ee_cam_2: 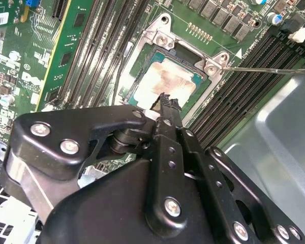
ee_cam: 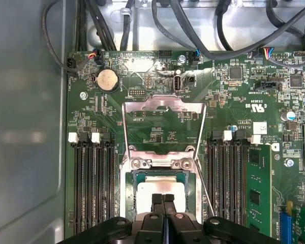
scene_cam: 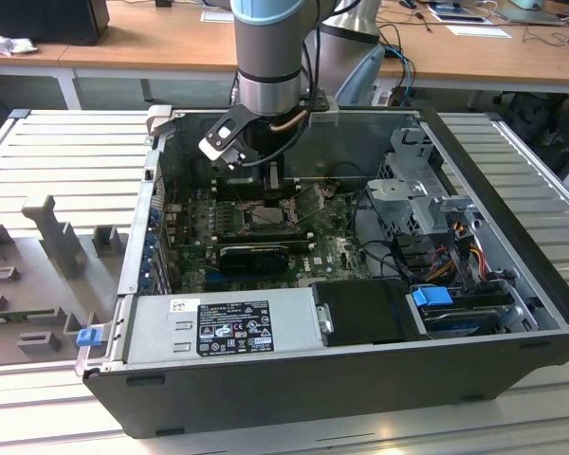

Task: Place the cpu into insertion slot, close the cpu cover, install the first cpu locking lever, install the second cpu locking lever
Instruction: 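Close the cpu cover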

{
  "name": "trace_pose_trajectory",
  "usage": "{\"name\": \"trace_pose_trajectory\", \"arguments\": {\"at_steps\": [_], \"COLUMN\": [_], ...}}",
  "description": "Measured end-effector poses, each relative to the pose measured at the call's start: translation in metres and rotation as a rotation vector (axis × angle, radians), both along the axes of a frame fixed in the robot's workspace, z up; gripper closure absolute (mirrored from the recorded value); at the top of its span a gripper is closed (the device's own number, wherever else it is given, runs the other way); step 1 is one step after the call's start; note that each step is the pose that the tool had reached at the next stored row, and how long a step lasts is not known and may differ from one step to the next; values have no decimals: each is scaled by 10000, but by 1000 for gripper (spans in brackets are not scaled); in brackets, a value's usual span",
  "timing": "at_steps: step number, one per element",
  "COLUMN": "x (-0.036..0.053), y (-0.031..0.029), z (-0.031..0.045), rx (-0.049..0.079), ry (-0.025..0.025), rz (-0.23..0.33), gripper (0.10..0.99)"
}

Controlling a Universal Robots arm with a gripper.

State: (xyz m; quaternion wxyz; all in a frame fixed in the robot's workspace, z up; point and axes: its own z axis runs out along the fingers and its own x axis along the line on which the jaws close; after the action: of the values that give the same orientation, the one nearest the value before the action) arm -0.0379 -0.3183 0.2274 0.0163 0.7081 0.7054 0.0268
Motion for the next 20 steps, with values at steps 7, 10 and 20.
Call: {"name": "trace_pose_trajectory", "arguments": {"at_steps": [7, 10, 20], "x": [1, 6, 54], "y": [0, 1, 6], "z": [87, 107, 258], "rx": [0, 3, -8], "ry": [0, -1, 1], "rz": [2, 4, 3], "gripper": [980, 980, 980]}}
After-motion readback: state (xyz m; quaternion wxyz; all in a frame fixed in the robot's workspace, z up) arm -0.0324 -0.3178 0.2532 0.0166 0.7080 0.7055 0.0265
